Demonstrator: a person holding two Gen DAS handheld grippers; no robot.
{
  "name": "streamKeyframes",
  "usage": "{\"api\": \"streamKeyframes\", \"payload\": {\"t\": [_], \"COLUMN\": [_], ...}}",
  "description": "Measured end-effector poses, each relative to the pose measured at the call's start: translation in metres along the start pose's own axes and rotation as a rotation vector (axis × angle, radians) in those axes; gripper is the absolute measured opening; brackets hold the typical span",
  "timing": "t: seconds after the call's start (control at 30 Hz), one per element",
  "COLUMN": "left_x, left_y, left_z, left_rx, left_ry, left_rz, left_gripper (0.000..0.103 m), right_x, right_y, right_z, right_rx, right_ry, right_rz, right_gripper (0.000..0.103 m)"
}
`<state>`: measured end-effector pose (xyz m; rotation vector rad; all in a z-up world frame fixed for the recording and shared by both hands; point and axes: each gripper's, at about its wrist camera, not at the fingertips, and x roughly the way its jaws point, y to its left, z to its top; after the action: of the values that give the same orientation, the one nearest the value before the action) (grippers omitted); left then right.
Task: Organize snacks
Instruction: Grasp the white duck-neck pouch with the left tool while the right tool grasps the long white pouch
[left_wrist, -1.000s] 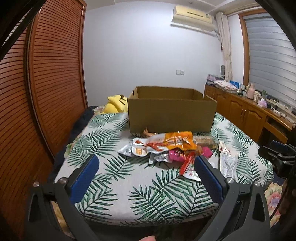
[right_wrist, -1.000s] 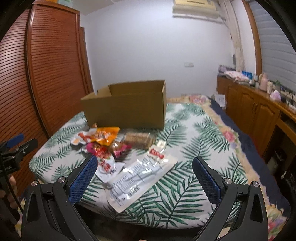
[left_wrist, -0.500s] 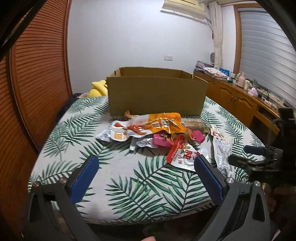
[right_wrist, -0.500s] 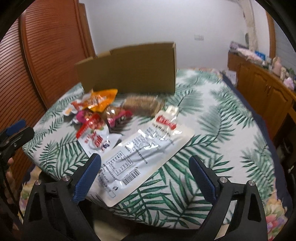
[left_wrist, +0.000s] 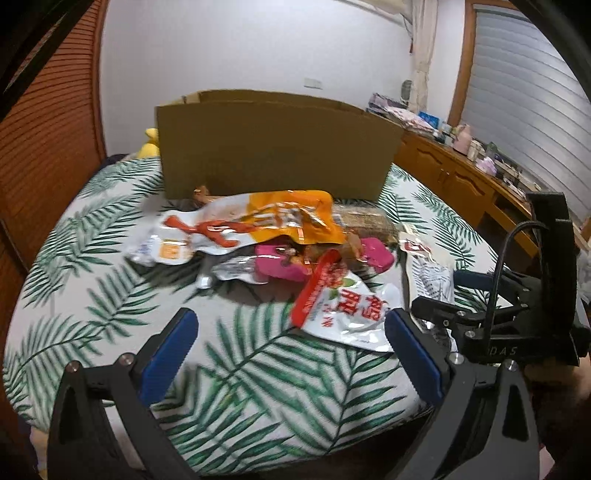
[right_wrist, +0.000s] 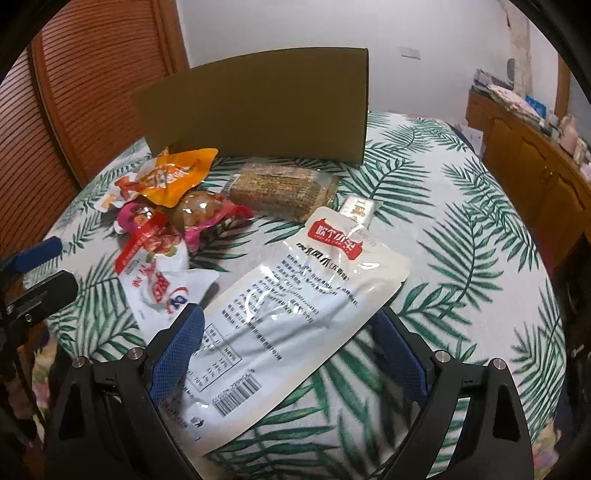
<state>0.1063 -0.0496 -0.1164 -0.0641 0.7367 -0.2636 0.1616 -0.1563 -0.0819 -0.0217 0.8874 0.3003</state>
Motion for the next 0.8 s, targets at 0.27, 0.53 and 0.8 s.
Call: {"api": "streamKeyframes", "payload": {"t": [0.27, 0.53, 0.8], "left_x": [0.033, 0.054, 0.066], "left_y": [-0.02, -0.035, -0.04], "left_z": [0.013, 0.016, 0.015], "left_rx": [0.045, 0.098, 0.14], "left_ry": [0.073, 0.128, 0.169], "left_rz": [-0.045, -0.06, -0.057], "left_gripper": [0.101, 0.101, 0.089], "right_x": [-0.001, -0.004, -0.005], "right_y": [-0.014, -0.022, -0.02], "right_z": [0.004, 0.001, 0.003], "right_rx": [-0.056, -0.071, -0.086], "right_ry": [0.017, 0.002, 0.02], "right_rz": [0.007, 0.014, -0.003], "right_gripper": [0.072, 0.066, 0.065]}}
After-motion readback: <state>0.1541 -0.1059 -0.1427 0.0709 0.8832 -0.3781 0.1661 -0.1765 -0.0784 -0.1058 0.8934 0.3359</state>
